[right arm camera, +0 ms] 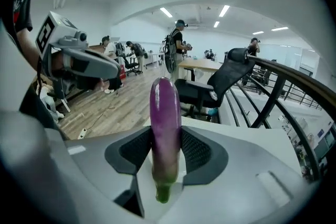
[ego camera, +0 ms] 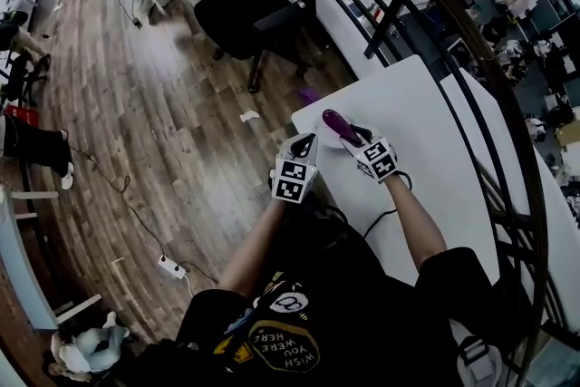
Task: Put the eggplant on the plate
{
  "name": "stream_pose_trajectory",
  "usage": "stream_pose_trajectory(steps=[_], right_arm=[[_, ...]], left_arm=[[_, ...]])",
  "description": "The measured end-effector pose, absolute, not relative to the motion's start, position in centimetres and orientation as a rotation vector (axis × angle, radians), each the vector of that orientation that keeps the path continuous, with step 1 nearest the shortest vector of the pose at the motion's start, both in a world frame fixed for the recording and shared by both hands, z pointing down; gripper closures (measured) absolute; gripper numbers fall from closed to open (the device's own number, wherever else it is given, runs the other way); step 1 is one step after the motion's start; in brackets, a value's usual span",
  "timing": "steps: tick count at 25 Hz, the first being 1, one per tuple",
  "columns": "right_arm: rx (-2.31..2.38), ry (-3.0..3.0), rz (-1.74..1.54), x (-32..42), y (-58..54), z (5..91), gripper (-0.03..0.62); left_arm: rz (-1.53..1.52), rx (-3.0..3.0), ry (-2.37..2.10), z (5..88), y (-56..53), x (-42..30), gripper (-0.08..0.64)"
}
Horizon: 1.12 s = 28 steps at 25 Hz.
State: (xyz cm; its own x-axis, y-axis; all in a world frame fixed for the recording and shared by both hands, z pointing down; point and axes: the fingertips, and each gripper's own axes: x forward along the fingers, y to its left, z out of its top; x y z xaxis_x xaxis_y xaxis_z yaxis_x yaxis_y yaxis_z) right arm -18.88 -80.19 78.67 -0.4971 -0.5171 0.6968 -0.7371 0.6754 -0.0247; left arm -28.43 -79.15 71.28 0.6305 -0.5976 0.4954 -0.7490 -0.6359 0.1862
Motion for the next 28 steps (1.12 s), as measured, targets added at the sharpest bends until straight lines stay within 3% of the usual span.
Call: stream_pose_trajectory(steps=[8, 17, 25, 28], right_arm=[[0.813, -1.976, 0.458, -18.2, -81.4, 86.3, 0.413], [0.748, -1.856, 0.463, -18.4, -81.3, 88.7, 0.393], [1.129, -2.123, 0.623, -19.1, -81.2, 80.1, 0.365], [1.338, -2.281, 0.621, -19.5, -80.0, 73.5, 0.441]], left_arm=[[0.61, 2.436, -1.041, 73.8, -79.8, -30.1, 0.555], [0.615, 2.428, -1.009, 73.9, -79.9, -31.6, 0.555], [0.544, 2.452, -0.993, 71.9, -79.3, -30.8, 0.555], [0.505, 2.51, -0.985, 69.3, -78.5, -29.8, 0.555]])
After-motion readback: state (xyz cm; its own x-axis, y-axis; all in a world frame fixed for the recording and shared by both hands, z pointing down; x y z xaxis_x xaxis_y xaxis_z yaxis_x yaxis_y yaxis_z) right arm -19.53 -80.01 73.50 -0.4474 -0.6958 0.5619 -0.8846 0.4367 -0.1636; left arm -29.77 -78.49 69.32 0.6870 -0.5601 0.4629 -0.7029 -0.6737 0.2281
